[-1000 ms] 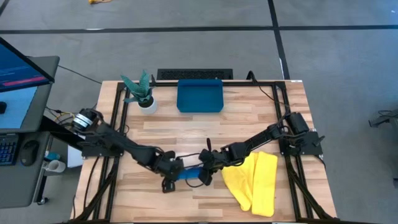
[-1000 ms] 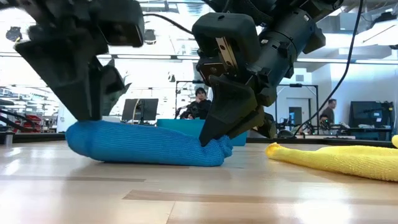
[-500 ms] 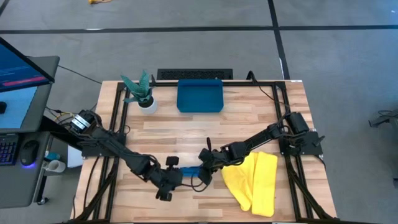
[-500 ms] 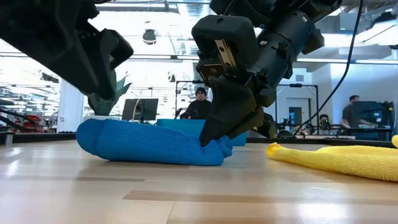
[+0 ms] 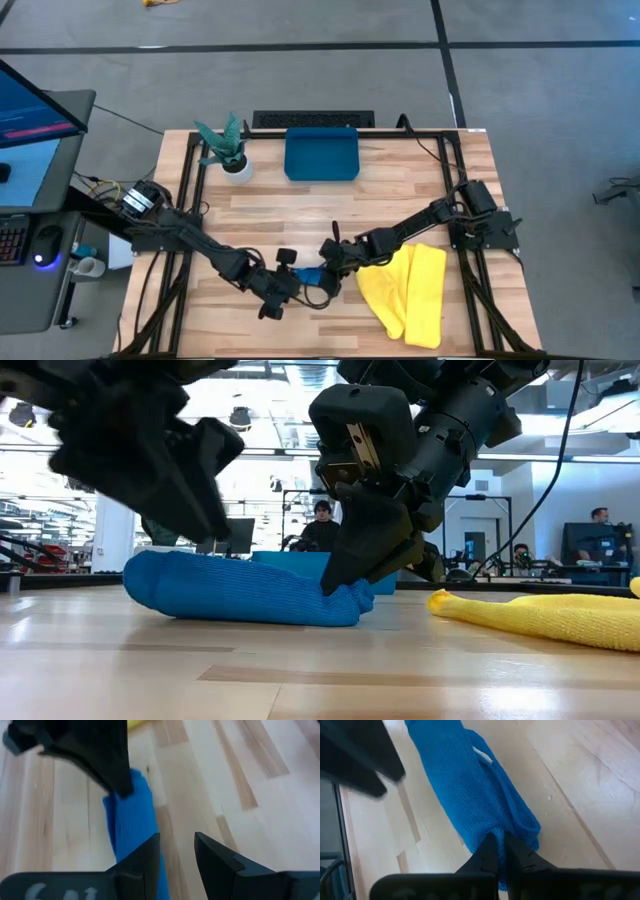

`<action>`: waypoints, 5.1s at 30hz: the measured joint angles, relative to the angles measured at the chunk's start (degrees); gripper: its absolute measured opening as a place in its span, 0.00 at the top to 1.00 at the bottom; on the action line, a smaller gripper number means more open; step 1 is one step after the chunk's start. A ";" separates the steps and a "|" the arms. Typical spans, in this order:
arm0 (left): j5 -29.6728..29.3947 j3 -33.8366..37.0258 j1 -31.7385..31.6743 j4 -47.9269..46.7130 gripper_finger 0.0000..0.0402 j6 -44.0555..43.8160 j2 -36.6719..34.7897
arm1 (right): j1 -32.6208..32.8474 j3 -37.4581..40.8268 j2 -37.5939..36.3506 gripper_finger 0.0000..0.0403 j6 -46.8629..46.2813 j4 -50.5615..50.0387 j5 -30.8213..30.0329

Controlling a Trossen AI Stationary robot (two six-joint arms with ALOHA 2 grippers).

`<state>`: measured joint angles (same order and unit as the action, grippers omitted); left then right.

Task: Roll microfiber towels into tight, uniform cylinder then place into a basket
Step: Roll the blue microfiber towel, then put the rolled blue microfiber towel into the blue bin

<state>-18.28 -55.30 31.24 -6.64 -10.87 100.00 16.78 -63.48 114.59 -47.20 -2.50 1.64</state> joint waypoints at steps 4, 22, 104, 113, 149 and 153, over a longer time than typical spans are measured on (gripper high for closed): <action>0.04 -0.01 -0.97 0.02 0.72 0.50 0.49 | 0.00 0.00 0.00 0.94 0.33 0.00 0.08; 4.58 -0.06 -4.77 -3.12 0.72 -2.43 2.06 | 0.00 0.02 0.00 0.95 0.92 0.06 1.12; 14.42 -0.35 -12.24 -6.08 0.72 -30.30 5.54 | 9.59 -0.44 -0.79 0.55 57.78 6.32 -18.27; 13.03 -0.29 -12.34 -4.54 0.72 -28.22 5.78 | 7.04 -0.55 -0.81 0.54 55.69 6.31 -18.24; 9.88 -0.29 -11.67 -1.40 0.72 -20.02 5.99 | 3.64 -0.28 -3.57 0.50 42.25 -4.40 -8.70; 9.90 -0.29 -11.63 -1.15 0.72 -20.19 5.97 | 3.96 -0.22 -5.54 0.50 42.05 -3.35 -8.68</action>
<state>-8.38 -55.59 19.62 -7.79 -31.05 105.97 20.73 -63.70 109.05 -5.15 -5.85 -7.04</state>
